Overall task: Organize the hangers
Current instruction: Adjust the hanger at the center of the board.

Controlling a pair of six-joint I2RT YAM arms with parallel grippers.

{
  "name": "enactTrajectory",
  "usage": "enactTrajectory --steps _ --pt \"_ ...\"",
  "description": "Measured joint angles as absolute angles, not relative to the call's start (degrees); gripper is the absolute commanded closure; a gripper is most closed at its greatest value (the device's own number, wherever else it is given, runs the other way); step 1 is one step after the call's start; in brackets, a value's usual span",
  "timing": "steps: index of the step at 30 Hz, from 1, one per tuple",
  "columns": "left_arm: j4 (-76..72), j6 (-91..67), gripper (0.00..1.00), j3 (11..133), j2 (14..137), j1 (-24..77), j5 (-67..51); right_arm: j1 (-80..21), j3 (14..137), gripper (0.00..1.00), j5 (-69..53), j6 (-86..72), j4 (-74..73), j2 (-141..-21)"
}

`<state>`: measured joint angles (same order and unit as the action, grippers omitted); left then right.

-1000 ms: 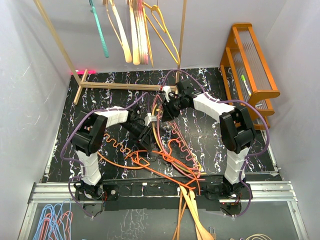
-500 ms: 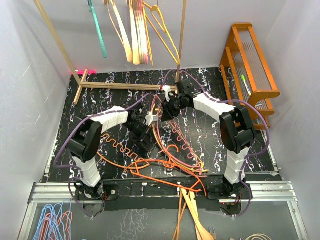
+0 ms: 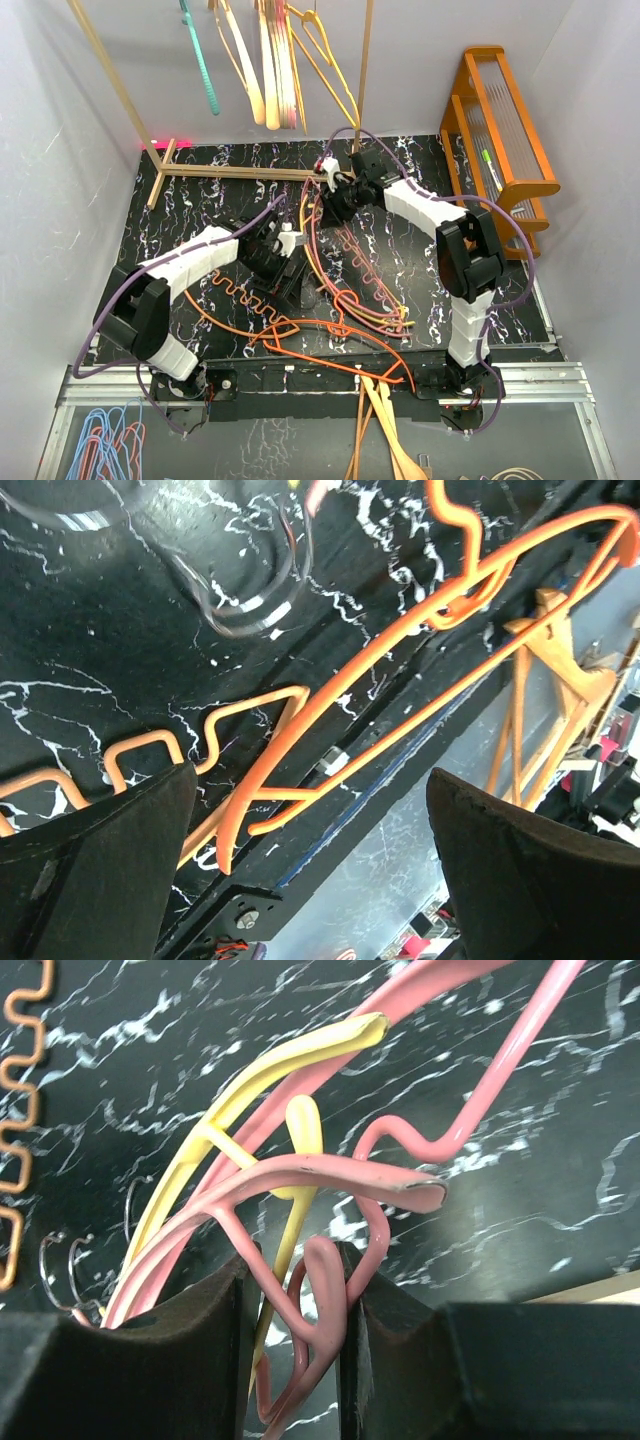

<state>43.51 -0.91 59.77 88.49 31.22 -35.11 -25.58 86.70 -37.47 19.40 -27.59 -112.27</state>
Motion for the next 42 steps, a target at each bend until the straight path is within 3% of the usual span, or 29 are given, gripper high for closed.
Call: enactTrajectory --steps 1,2,4,5,6,12,20,24,28,32,34,42 --pt "43.22 -1.48 0.03 59.16 88.42 31.40 -34.09 -25.26 87.92 0.90 -37.04 19.25 -27.29 -113.06" --pt "43.11 -1.96 0.03 58.65 88.40 31.99 -33.15 -24.80 89.32 0.80 -36.71 18.94 -27.05 -114.02" --pt "42.85 -2.44 0.03 58.08 88.40 34.02 -31.75 -23.70 92.36 0.39 -36.07 18.13 -26.72 -116.14" --pt "42.85 -2.48 0.03 58.06 88.42 35.18 -31.31 -22.90 94.21 0.08 -35.79 17.65 -26.70 -117.38" --pt "42.74 -2.42 0.03 58.06 88.53 36.12 -31.05 -22.31 95.20 0.02 -35.33 17.30 -26.41 -118.10" --pt "42.63 -0.43 0.03 58.83 93.97 38.92 -29.98 -19.09 95.13 0.02 -30.81 19.33 -20.91 -118.67" --pt "41.87 1.54 0.05 61.10 99.13 39.77 -23.22 -19.44 86.48 0.01 -29.69 19.33 -15.79 -110.72" --pt "40.58 1.93 0.22 62.70 100.60 39.77 -22.94 -19.73 85.67 0.01 -30.17 18.94 -14.06 -108.38" --pt "39.62 1.96 0.59 63.90 102.54 39.70 -24.10 -19.70 85.23 0.02 -30.30 18.17 -13.39 -108.03" --pt "39.05 2.39 0.77 64.53 105.27 39.75 -26.68 -19.62 84.01 0.02 -30.06 17.34 -12.84 -107.81" --pt "39.31 2.35 1.00 64.53 105.97 39.81 -27.90 -19.42 83.26 0.02 -29.91 16.78 -12.78 -107.26" --pt "39.46 1.74 1.00 64.71 104.27 41.43 -26.70 -18.68 82.06 0.02 -29.58 17.67 -12.12 -102.98"
